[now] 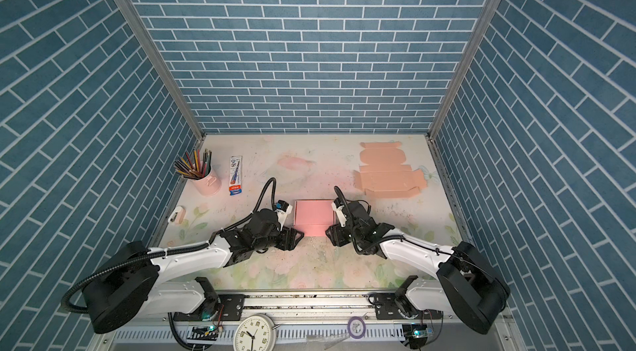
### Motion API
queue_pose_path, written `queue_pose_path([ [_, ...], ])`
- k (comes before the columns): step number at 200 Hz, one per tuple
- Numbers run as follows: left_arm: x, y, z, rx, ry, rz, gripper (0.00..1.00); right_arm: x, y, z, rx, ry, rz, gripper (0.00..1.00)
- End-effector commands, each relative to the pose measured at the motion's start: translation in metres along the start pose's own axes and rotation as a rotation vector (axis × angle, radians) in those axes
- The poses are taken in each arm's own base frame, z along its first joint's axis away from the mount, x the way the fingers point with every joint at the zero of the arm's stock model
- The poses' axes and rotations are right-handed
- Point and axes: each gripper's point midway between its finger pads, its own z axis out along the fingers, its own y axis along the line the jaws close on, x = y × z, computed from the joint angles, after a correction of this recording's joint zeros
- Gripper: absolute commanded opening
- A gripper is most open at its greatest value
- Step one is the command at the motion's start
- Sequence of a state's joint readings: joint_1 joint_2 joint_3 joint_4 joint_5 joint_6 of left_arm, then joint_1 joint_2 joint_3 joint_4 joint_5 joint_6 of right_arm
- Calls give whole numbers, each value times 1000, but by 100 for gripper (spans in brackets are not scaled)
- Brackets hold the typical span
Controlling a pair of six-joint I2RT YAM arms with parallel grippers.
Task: Fold the paper box
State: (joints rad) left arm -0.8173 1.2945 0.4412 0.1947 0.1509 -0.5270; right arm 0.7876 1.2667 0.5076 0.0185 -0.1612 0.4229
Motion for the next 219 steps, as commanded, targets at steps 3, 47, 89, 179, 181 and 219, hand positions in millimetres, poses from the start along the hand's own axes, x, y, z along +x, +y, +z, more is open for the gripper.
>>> queue_pose_path([
  [3,-5,-6,2,16,-17,-3,73,5,1,5,-6,11,28,62],
  [47,-2,-10,4,25,-11,0,73,6,8,10,-25,18,24,62],
  [89,-2,-15,4,38,-12,2,73,7,15,13,-31,29,12,62],
  [179,-1,-21,2,52,-15,5,71,4,19,9,-32,13,9,62],
  [181,-1,-21,2,54,-16,6,71,4,19,9,-32,12,9,62],
  [219,-4,-23,1,56,-24,5,71,2,21,7,-37,4,6,61],
])
